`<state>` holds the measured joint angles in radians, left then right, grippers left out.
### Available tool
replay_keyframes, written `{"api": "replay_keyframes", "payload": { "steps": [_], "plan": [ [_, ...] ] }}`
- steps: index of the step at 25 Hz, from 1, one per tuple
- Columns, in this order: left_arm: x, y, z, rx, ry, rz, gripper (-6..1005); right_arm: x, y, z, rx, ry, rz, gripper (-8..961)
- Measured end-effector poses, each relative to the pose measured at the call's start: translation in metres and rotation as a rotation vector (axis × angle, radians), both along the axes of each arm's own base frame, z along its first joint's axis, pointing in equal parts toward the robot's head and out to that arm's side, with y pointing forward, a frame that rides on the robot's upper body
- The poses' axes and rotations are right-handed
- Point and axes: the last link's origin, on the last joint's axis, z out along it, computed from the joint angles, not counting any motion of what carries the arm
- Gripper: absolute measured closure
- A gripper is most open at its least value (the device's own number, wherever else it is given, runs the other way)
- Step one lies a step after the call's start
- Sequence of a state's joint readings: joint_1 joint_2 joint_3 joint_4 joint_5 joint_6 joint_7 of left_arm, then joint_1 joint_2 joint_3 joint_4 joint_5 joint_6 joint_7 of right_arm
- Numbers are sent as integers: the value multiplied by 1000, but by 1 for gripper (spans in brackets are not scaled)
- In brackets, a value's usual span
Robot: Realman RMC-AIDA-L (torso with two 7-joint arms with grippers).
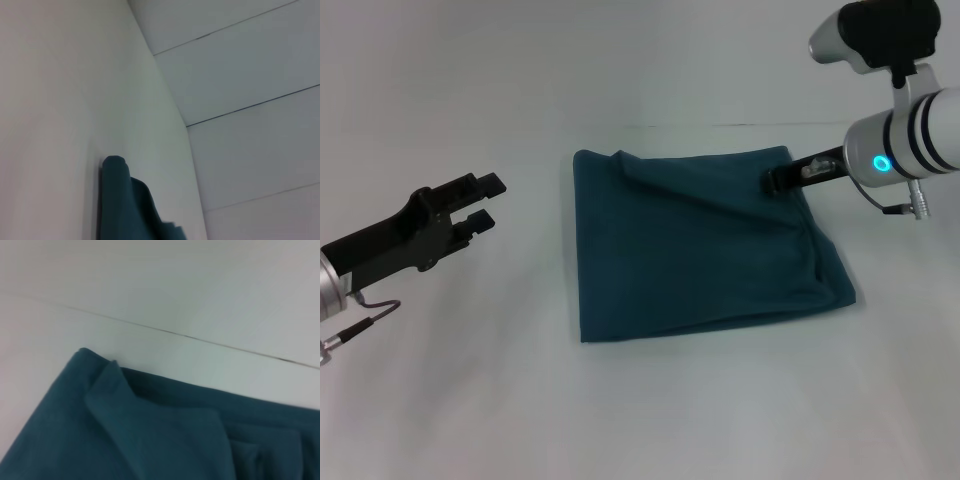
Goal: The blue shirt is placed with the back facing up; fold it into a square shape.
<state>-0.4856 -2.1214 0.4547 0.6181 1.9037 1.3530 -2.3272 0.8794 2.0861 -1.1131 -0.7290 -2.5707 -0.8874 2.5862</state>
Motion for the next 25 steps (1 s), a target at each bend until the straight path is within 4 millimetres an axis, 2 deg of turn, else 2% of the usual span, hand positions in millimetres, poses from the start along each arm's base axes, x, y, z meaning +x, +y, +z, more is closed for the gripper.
{"api": "replay_keyframes", "payload": {
  "steps": [12, 25],
  "plan": [
    [3, 3, 1, 4, 6, -12, 338, 23, -6, 6, 69, 45, -102, 932],
    [4, 4, 0, 5, 5, -16, 339, 32, -3, 11, 125, 26, -147, 926]
  ]
}}
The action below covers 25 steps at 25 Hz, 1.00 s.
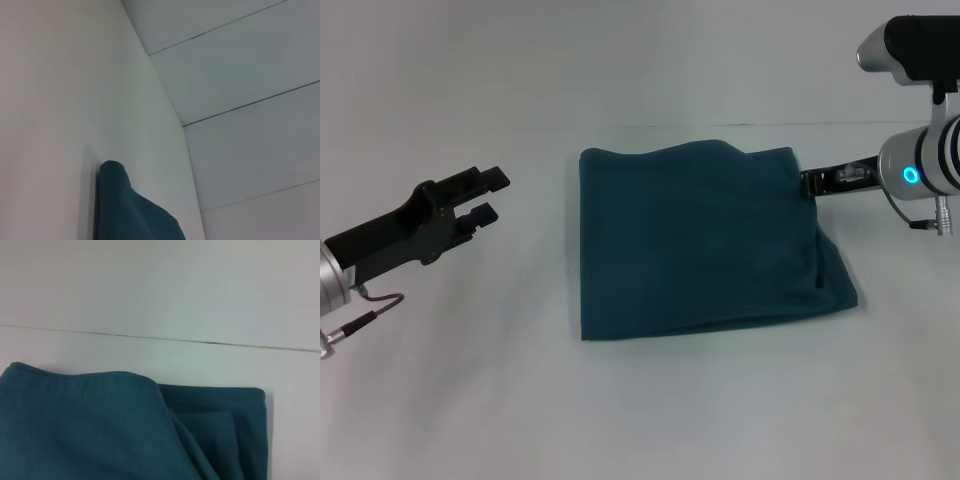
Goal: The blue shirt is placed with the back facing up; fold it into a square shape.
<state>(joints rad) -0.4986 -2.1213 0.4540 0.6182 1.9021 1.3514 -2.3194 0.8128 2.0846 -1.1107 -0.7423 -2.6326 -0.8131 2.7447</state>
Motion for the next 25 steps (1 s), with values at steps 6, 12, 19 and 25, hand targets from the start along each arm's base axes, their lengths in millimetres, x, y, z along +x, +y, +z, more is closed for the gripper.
{"api": "replay_keyframes", "payload": {
  "steps": [6, 12, 19, 25],
  "plan": [
    [-1, -1, 0, -1, -1, 2, 339, 1, 3, 5, 9, -8, 4, 923],
    [-1, -2, -1, -5, -5, -1, 337, 9, 9, 25, 15, 4, -47, 833],
    [-1, -4, -1, -9, -10, -4, 339, -9, -19, 49, -228, 253, -56, 549],
    [-2, -4, 1, -8, -10, -4, 338, 1, -41, 31, -358, 327, -129, 546]
  ]
}}
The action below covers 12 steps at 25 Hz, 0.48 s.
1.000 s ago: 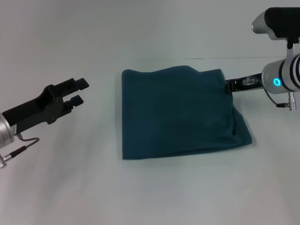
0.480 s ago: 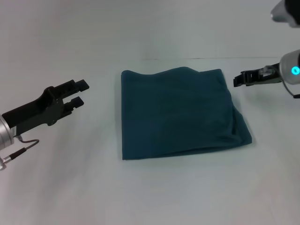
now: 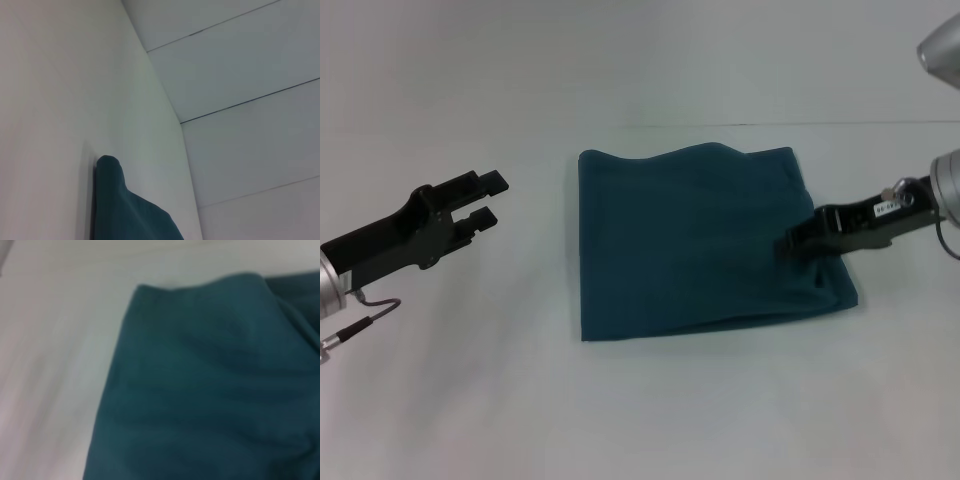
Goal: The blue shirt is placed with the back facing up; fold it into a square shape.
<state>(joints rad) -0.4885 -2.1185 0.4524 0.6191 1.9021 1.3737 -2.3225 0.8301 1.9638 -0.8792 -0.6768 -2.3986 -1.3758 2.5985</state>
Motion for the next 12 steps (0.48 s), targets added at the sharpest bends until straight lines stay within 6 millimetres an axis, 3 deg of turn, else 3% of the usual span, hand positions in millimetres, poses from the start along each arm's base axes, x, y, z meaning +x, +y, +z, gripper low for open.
{"api": "replay_keyframes", "payload": {
  "steps": [7, 12],
  "plan": [
    [1, 1, 0, 0, 5, -3, 338, 19, -1, -6, 16, -41, -56, 543],
    [0, 0, 0, 0, 1, -3, 337, 43, 0, 23, 42, -196, -151, 541]
  ]
}}
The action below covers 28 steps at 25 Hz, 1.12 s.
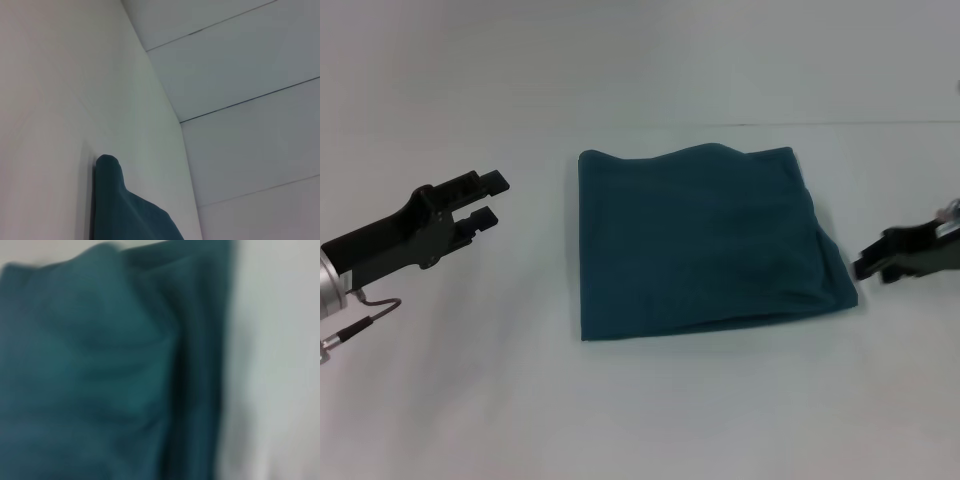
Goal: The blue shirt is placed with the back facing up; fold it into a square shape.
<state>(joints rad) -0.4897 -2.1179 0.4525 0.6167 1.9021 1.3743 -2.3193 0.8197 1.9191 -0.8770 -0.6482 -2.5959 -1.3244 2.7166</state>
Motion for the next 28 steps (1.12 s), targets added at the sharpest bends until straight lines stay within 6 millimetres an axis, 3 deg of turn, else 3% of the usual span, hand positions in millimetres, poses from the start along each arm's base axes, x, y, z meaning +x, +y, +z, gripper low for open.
{"api": "replay_keyframes", "payload": {
  "steps": [3, 8, 10, 15, 24, 28],
  "plan": [
    [0, -1, 0, -1, -2, -1, 338, -5, 4, 28, 67, 28, 14, 540],
    [3, -2, 2, -12, -15, -17, 339, -58, 14, 76, 144, 199, 183, 538],
    [5, -2, 4, -18, -23, -24, 339, -78, 17, 85, 125, 246, 234, 538],
    [7, -2, 6, -37, -33, -23, 340, -98, 22, 81, 99, 270, 275, 534],
    [9, -1, 2, -70, -23, -24, 341, -92, 27, 72, 118, 264, 258, 530],
    [9, -5, -14, -238, 73, -12, 342, -93, 28, 73, 130, 267, 258, 530]
  ]
}}
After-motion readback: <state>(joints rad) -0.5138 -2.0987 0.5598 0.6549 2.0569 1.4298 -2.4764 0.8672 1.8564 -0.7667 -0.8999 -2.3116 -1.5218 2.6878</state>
